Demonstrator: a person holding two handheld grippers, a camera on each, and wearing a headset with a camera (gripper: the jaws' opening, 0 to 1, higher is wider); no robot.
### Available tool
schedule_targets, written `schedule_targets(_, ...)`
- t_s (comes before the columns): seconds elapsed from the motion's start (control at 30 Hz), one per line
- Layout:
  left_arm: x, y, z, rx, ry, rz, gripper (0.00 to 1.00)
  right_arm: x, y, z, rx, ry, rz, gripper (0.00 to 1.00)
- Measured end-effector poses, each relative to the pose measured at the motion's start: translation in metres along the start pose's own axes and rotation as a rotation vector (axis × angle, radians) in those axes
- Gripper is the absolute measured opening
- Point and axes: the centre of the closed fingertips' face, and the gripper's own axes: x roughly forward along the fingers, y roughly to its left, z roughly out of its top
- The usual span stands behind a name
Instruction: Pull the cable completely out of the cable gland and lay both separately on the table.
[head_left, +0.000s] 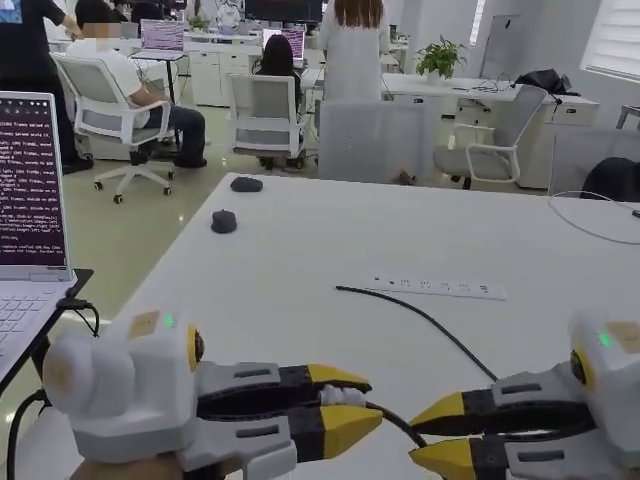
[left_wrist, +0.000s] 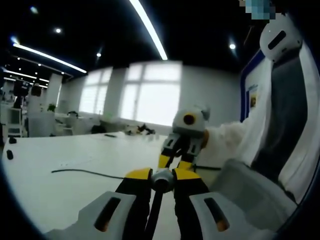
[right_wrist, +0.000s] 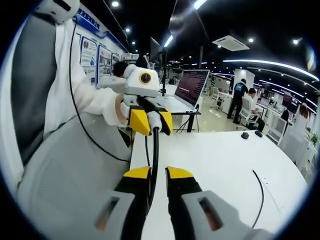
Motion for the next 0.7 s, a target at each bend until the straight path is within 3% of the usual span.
schedule_targets(0.27,0.001,-0.003,0.000,0.005,0.002,-0.012,0.17,0.008,0.002,0.017,-0.038,-0.031,0.014,0.09)
schedule_targets(0.7,0.001,-0.002,0.001,0.003,-0.004,-0.005,0.17,0.011,0.002,0.018,-0.050,-0.037,0.020,0.03)
